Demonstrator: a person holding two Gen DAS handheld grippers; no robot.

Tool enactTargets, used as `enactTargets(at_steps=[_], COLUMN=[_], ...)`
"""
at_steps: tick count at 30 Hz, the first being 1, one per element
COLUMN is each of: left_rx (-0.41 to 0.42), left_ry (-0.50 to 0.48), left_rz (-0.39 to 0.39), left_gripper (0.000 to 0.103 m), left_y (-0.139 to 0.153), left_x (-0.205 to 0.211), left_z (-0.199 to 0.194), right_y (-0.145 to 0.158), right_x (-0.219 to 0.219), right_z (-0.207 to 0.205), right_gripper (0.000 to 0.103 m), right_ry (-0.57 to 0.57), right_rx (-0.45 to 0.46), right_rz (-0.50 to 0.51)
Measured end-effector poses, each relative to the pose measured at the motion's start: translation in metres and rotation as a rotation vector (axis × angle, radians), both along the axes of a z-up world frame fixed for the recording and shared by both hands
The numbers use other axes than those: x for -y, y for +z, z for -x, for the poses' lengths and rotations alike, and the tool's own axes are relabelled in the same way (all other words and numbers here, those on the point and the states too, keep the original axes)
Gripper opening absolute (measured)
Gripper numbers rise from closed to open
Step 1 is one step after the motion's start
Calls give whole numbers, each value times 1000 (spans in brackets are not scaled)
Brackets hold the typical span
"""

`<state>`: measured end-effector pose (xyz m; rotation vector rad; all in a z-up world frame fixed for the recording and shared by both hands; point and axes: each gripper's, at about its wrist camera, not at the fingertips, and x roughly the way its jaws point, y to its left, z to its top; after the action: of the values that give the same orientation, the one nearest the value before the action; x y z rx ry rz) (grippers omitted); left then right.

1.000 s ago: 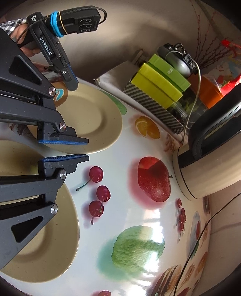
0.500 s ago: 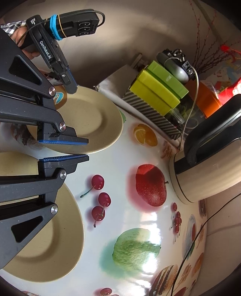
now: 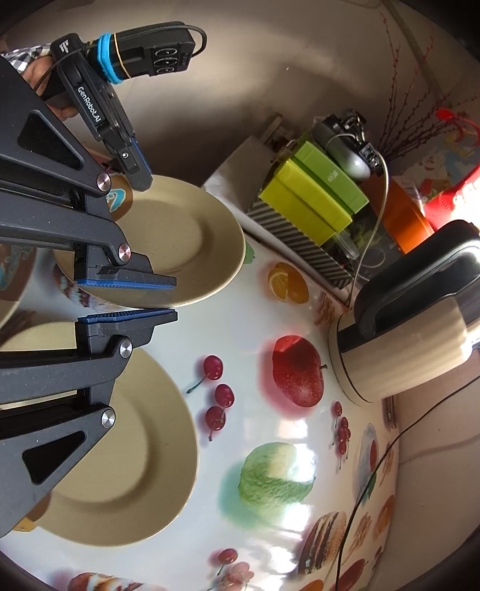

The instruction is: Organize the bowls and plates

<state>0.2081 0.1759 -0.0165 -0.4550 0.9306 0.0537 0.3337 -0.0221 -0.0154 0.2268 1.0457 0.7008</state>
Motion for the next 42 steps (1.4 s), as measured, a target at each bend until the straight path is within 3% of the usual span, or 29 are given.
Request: enactTargets(at_steps=[24,42], left_rx=[-2,-60], left_ry=[-72,-105], left_rz=[11,0], left_gripper=[21,21], left_y=[2,-15], left_x=[44,64], left_z=[68,93], right_y=[10,-11], right_x=[54,81], right_z=[85,138], right_gripper=[11,11], right_ry=[-62,-111], right_rx=[7,-36], right_rz=[12,20])
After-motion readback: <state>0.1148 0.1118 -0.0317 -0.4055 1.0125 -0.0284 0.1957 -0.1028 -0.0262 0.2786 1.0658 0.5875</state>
